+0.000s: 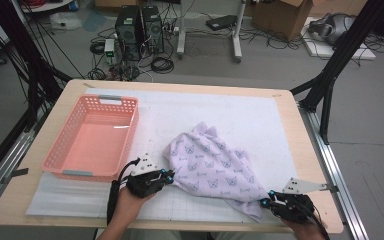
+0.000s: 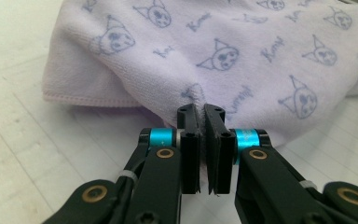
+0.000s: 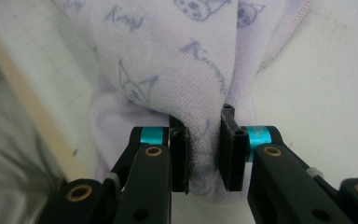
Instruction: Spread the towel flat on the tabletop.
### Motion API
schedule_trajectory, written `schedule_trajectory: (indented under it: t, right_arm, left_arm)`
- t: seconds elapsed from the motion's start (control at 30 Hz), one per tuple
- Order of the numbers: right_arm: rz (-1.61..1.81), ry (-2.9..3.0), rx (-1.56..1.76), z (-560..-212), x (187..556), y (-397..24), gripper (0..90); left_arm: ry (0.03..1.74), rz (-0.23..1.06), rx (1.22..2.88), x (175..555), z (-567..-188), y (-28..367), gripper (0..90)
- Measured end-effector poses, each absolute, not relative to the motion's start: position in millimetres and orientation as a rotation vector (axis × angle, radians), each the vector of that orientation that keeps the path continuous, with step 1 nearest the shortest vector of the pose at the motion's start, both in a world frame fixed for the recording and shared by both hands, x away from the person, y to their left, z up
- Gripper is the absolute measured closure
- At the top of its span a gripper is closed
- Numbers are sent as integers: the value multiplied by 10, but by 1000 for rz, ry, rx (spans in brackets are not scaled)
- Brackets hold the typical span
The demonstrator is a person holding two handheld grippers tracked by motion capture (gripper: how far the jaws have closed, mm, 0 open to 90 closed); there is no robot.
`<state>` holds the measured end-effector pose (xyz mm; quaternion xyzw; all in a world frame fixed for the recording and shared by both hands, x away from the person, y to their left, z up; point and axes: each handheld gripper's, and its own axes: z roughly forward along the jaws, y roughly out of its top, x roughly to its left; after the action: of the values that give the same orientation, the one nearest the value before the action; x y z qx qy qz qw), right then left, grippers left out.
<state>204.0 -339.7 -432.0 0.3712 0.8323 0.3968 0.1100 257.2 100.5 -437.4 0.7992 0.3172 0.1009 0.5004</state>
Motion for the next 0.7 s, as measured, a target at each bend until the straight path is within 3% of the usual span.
schedule_trajectory:
  t: [0.1,0.17,0.23,0.3,0.7]
  right_arm:
    - [1193,2458,1072,-4292,1966,-3426,684]
    - [1222,2420,1053,-4237,1965,-3436,544]
    - [1232,2353,1037,-4154,2010,-3452,477]
    - [1262,2293,1027,-4077,2103,-3475,443]
    - [1236,2244,1039,-3828,2569,-3537,401]
  left_arm:
    - [731,260,1931,2525,-4352,1010,825]
    - [740,277,1912,2537,-4332,1011,643]
    - [792,302,1821,2632,-4267,1047,472]
    - [814,306,1784,2710,-4241,1063,417]
    - [897,357,1792,3169,-4316,961,363]
